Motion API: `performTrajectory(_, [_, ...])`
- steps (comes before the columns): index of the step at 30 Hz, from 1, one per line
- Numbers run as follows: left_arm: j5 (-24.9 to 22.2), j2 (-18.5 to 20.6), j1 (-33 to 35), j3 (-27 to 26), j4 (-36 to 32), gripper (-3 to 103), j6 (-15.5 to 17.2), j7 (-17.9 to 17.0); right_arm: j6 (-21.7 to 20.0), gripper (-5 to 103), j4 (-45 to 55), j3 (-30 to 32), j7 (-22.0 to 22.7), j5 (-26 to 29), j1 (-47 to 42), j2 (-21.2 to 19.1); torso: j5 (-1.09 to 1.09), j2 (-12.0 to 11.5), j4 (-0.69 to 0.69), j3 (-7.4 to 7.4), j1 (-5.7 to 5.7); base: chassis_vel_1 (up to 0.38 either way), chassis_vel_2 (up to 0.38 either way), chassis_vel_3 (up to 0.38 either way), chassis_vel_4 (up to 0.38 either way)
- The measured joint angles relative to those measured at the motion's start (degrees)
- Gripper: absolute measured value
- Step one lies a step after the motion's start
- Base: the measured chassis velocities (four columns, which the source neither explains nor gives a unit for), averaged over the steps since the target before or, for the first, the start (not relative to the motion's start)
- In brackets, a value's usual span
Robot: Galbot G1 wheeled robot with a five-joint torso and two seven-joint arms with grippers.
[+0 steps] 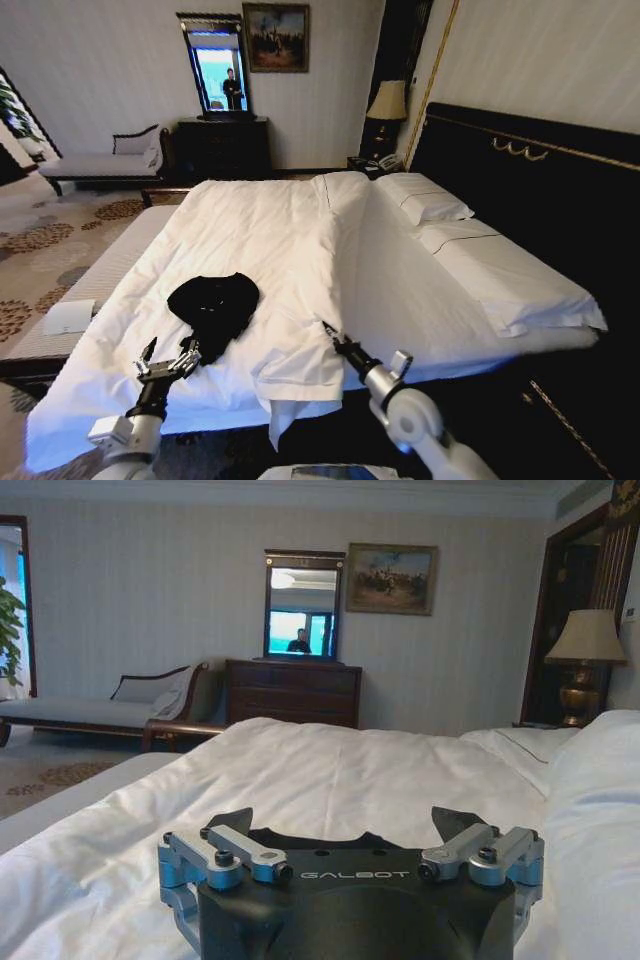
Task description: Fold the clothes on the bed.
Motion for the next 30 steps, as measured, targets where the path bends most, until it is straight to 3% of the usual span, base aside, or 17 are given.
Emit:
performTrajectory(3, [-0.24,0.06,-0.05,-0.01,0.00,100,-0.07,0.00,-2.34,2,1.82,3.45,4.14,2.63,-0.32,-1.72,0.00,0.00,0.00,0.00,0.00,0.000,0.000,0.000,0.000])
performTrajectory(4, [-0.36,0.07,-0.07,-0.01,0.00,100,-0.16,0.00,-3.67,2,2.84,5.38,7.64,4.66,-0.34,-2.61,0.00,0.00,0.00,0.00,0.00,0.000,0.000,0.000,0.000])
performTrajectory(7, [-0.48,0.09,-0.11,0.01,0.00,100,-0.24,0.00,-4.63,2,3.53,7.03,10.75,6.21,-0.27,-3.19,0.01,0.00,0.00,0.00,0.00,0.000,0.000,0.000,0.000])
performTrajectory(8, [-0.65,0.11,-0.18,0.08,-0.07,100,-0.31,0.00,-5.95,2,4.41,9.65,15.06,7.74,-0.13,-3.46,-0.01,0.00,0.01,0.00,0.00,0.000,0.000,0.000,0.000])
performTrajectory(14, [-1.46,0.25,-0.29,0.00,-0.57,100,-0.34,0.00,-7.58,2,5.22,16.16,23.61,7.40,-0.82,-1.43,0.00,0.00,0.00,0.00,0.00,0.000,0.000,0.000,0.000])
performTrajectory(19, [-1.50,0.19,-0.51,0.37,-1.06,100,-0.30,-0.01,-5.96,2,2.35,23.03,24.74,3.55,-1.78,0.56,0.01,0.00,0.00,0.00,0.00,0.000,0.000,0.000,0.000])
performTrajectory(30, [-1.47,0.10,-0.10,0.42,-2.39,100,-0.18,-0.06,-3.84,2,-1.07,34.76,27.09,1.49,-3.34,4.88,-0.01,0.00,0.00,0.00,0.00,0.000,0.000,0.000,0.000])
